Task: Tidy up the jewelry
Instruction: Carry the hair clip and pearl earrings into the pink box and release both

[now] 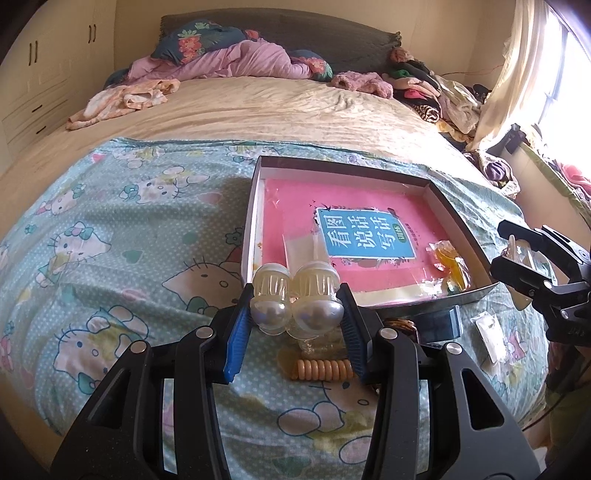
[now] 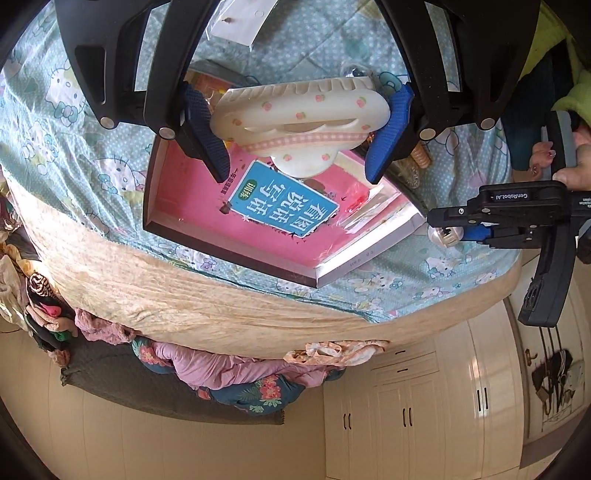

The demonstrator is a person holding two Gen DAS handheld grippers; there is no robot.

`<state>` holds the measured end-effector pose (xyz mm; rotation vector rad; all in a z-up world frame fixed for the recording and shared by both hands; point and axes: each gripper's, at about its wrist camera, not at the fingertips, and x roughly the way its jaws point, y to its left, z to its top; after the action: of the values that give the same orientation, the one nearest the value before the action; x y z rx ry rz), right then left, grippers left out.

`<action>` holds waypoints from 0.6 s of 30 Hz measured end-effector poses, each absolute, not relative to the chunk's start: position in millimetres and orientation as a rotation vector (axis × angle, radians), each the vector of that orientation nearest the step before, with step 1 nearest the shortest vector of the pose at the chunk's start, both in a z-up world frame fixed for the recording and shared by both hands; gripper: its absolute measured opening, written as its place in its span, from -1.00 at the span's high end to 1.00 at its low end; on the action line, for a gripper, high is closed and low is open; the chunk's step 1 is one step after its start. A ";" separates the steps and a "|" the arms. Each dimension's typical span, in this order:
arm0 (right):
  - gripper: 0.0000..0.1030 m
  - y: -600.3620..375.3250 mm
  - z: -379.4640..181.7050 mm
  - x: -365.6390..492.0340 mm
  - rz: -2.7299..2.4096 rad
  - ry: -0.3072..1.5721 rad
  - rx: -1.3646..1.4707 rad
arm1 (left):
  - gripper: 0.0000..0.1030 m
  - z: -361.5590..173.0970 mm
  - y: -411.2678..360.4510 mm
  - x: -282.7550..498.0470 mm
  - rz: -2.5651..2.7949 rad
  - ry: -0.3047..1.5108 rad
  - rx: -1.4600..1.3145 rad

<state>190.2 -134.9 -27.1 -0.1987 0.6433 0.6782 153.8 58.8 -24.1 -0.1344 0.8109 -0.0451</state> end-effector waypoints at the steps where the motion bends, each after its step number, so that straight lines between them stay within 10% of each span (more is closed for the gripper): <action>1: -0.44 -135.2 -26.5 193.2 0.675 0.641 -0.198 | 0.30 -23.4 57.3 155.9 -0.050 0.810 -0.133; 18: -0.44 -151.4 -22.1 245.7 0.601 0.633 -0.158 | 0.30 -29.2 27.9 207.6 -0.125 0.833 -0.122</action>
<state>245.7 -151.4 -22.1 -0.1580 0.6334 0.6010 207.6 27.9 -29.2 -0.1219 0.8335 -0.1248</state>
